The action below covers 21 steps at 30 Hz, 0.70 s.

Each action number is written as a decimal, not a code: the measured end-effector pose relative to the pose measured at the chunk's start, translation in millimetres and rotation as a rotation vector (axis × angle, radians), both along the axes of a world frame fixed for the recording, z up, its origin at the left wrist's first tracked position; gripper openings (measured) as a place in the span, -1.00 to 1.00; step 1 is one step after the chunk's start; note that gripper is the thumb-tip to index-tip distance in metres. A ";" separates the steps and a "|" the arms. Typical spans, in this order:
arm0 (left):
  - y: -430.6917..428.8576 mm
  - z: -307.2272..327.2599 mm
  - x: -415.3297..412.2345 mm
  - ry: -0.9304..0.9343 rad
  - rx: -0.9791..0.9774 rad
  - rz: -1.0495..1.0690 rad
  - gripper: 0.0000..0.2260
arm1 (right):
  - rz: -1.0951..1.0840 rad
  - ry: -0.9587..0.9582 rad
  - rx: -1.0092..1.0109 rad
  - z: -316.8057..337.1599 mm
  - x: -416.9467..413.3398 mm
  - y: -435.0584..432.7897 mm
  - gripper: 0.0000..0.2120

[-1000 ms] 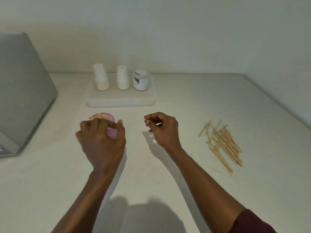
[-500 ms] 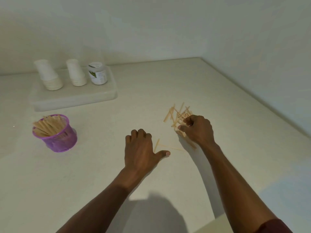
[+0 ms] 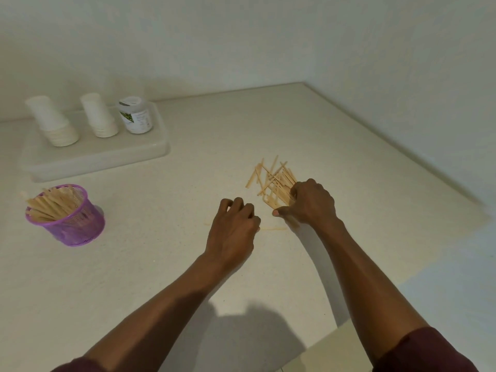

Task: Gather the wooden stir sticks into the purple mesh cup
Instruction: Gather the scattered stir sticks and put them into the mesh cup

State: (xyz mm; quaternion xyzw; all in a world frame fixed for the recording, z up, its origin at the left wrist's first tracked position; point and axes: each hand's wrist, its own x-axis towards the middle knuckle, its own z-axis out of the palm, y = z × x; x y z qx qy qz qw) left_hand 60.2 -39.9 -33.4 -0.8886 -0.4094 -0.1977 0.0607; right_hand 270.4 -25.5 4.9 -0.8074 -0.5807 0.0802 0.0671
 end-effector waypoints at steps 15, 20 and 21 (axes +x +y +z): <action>2.6 11.5 -3.5 0.092 -0.014 0.005 -0.76 | -0.023 0.115 0.046 0.9 -4.9 6.7 -0.53; 10.4 11.7 -5.5 0.054 -0.083 0.014 -0.81 | -0.028 0.137 0.030 1.6 -5.1 11.5 -0.66; 11.8 11.1 -5.8 0.048 -0.089 0.002 -0.84 | -0.025 0.131 0.030 2.0 -5.1 12.6 -0.70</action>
